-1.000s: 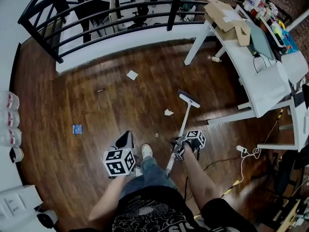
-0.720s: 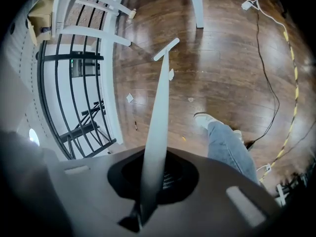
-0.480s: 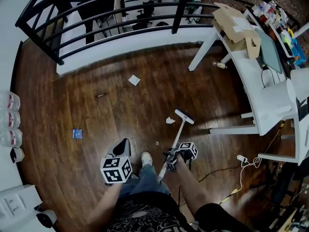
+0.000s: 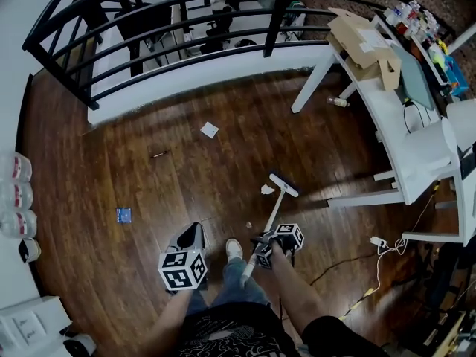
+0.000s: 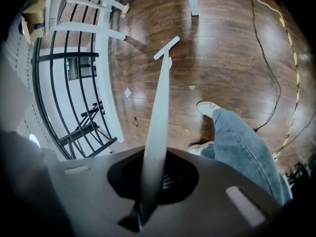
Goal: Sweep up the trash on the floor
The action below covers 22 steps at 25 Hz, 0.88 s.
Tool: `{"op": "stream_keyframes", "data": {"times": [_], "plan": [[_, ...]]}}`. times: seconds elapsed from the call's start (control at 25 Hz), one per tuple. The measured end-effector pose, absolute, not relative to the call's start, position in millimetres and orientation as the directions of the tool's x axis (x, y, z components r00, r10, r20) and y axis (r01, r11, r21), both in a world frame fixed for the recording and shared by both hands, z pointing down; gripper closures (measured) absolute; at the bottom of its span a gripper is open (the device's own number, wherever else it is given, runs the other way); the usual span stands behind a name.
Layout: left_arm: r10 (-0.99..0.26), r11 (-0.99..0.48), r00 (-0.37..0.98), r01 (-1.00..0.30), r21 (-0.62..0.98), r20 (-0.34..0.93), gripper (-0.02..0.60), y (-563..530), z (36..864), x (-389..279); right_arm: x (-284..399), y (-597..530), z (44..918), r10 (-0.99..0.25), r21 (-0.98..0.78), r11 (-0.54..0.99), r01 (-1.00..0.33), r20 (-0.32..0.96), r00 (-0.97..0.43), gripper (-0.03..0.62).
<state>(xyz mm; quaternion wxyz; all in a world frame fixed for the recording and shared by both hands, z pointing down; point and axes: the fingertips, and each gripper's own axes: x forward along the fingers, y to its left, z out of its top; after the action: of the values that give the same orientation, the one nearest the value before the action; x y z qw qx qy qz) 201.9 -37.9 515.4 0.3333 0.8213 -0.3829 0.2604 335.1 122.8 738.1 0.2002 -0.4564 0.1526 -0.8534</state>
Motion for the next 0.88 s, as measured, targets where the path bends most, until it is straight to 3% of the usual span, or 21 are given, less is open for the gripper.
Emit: {"op": "stream_keyframes", "data": {"times": [0.48,0.72,0.88], "plan": [[-0.463,-0.479,0.576,-0.802,0.357,0.674,0.577,-78,519,69,189,89,730,-0.449,-0.430,-0.884,0.183,0.675,-0.585,0.594],[-0.479,-0.461,0.565,-0.813,0.356,0.672,0.577,-97,522,4,92,51,717,-0.494,-0.452,-0.858,0.245,0.592,-0.637,0.594],[-0.506,-0.449,0.551,-0.825,0.343,0.663,0.577,-112,518,-38,29,33,713,-0.457,-0.468,-0.862,0.194,0.555,-0.695,0.592]]}}
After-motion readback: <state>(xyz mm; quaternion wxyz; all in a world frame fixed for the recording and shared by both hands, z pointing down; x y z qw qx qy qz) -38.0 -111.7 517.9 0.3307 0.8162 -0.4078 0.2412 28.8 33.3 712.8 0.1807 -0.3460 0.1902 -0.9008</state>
